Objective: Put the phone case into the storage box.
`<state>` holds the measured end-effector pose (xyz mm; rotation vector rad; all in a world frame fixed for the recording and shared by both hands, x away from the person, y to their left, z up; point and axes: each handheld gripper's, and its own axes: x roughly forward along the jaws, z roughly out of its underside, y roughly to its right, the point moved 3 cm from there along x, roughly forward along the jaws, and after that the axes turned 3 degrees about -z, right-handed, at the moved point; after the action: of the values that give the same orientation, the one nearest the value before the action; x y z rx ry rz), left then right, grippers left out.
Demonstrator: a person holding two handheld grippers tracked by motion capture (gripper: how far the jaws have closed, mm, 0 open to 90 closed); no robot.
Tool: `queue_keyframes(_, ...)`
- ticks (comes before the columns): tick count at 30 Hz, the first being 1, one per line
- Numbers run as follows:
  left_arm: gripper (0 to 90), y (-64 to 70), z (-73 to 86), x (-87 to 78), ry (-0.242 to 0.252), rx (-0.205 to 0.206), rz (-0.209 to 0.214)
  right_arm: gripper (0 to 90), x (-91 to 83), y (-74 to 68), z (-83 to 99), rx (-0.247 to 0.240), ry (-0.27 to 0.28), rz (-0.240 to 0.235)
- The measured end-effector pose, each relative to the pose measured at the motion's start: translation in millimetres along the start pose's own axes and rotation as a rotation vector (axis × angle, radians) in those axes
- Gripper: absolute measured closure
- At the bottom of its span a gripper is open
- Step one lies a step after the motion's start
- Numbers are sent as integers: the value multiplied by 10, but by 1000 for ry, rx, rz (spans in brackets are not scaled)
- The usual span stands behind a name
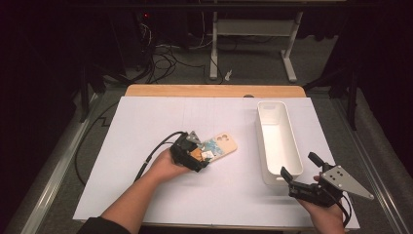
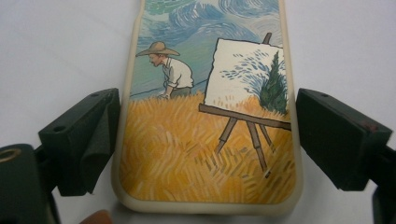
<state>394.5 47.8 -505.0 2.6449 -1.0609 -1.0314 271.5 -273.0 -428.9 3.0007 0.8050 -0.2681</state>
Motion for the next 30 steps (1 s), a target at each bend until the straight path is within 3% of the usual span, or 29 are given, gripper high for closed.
queue_keyframes(10,113,-162,358,-613,8,-25,-54,7,0,-2,-5,3,3,0)
queue_keyframes(15,113,-272,520,-898,20,-64,-74,7,-5,-3,-15,-6,6,3)
queue_keyframes(23,114,-288,738,-1207,39,-76,-96,9,-10,-9,-22,-3,12,5)
queue_keyframes(30,114,-339,831,-1331,34,-86,-109,9,-14,-16,-28,-4,12,5)
